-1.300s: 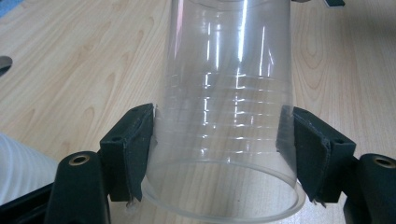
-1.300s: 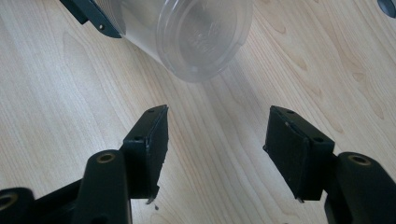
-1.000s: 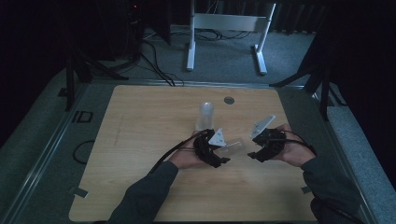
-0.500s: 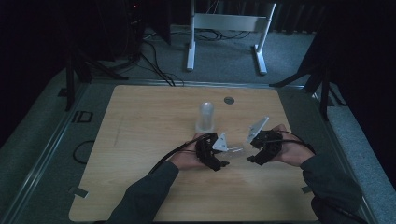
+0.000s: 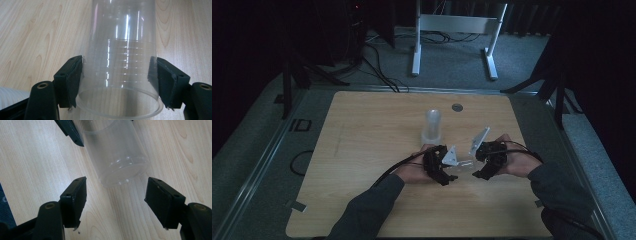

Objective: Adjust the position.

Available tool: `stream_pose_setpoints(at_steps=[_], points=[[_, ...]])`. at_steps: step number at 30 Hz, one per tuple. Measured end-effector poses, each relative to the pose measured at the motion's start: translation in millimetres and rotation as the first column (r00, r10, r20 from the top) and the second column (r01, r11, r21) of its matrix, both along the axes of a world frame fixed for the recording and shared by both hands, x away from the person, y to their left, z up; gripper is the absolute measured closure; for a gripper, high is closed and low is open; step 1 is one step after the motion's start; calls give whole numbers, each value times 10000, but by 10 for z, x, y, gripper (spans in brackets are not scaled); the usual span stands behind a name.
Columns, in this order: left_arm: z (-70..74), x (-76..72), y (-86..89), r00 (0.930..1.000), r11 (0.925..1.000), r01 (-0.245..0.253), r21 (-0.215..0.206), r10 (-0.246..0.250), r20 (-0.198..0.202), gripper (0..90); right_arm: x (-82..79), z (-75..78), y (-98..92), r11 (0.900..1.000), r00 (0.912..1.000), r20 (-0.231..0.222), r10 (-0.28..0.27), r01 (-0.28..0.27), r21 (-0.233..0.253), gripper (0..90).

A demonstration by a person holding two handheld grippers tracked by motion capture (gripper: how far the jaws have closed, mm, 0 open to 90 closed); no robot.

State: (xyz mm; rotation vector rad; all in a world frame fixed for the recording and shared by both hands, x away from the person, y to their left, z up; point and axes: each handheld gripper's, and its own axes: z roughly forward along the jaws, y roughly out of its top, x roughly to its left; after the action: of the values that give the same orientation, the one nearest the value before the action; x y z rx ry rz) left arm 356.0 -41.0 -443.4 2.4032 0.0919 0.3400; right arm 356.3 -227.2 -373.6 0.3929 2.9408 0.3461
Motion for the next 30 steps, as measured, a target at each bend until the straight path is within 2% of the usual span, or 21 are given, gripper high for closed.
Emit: stream_pose_setpoints(at_steps=[3, 4, 11, 16, 18, 21, 30], points=[[-9, -9, -8, 10000, 9999, 68, 83, -68, -17, 289, -3, -6, 10, 10000, 10000, -19, -13, 13, -53, 322], [-10, -10, -10, 10000, 9999, 99, 138, -99, -3, 289, 1, -22, 42, 9993, 9996, 62, 281, -279, -247, 322], [-14, -37, -35, 9996, 9992, 283, 285, -285, 58, 289, -36, -54, 117, 9960, 9980, 117, 624, -615, -646, 319], [0, -68, -65, 9991, 9988, 398, 277, -402, 167, 289, -36, -85, 141, 9952, 9979, 154, 636, -623, -750, 320], [4, -79, -73, 9990, 9988, 437, 204, -440, 117, 289, -35, -102, 146, 9945, 9974, 74, 721, -713, -773, 320], [11, -89, -75, 9986, 9987, 460, 207, -466, 247, 289, -46, -128, 154, 9929, 9967, -17, 816, -815, -868, 322], [22, -113, -86, 9972, 9980, 566, 266, -578, 469, 288, -54, -151, 162, 9918, 9961, -31, 886, -885, -923, 373]])
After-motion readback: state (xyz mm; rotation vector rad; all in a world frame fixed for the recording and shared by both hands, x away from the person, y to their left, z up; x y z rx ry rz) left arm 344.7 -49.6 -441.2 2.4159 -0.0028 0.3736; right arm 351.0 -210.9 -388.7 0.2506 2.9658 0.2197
